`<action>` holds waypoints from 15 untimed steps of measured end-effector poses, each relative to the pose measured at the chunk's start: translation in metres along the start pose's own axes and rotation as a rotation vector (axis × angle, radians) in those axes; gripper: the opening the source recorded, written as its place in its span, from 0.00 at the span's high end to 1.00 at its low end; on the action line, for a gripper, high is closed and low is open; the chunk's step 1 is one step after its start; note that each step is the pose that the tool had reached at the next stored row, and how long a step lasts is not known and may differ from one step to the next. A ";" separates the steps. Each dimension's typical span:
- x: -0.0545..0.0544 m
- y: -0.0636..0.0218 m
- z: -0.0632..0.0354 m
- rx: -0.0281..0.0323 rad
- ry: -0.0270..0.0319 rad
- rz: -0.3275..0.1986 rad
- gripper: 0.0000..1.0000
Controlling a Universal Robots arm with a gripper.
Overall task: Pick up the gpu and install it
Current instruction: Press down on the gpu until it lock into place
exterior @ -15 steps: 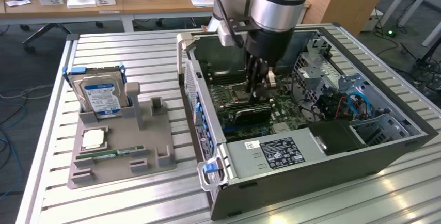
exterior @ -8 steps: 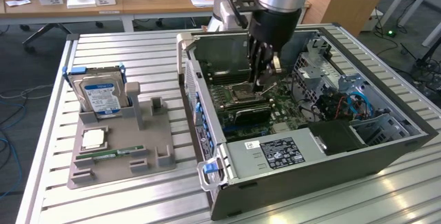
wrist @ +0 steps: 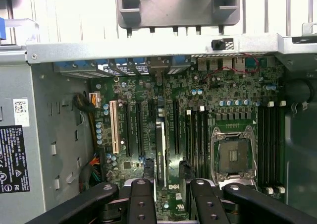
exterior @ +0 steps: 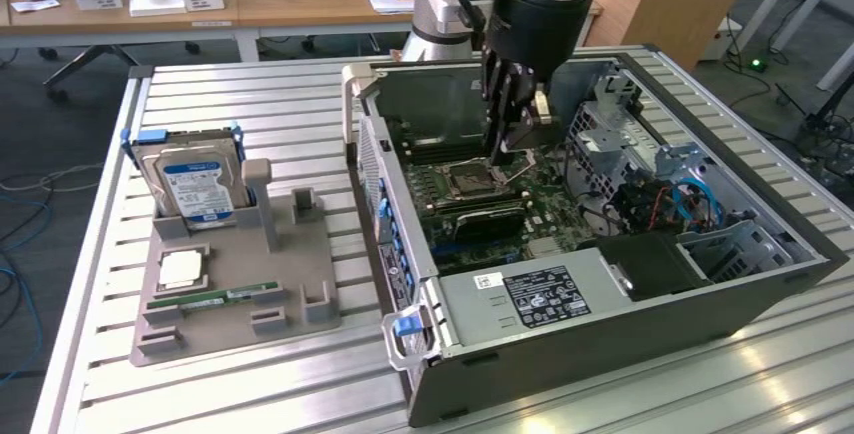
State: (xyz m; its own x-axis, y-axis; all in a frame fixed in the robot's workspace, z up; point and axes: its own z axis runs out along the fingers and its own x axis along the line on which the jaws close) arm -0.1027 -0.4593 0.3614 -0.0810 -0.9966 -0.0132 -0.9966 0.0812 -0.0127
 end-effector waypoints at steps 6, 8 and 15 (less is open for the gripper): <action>0.000 0.0000 0.0000 0.0000 0.0000 0.000 0.66; 0.000 0.0000 0.0000 0.0000 0.0000 0.000 0.66; 0.000 0.0000 0.0000 0.0000 0.0000 0.000 0.80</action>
State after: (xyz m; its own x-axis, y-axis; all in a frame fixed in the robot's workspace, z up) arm -0.1027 -0.4593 0.3614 -0.0810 -0.9966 -0.0132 -0.9966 0.0812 -0.0127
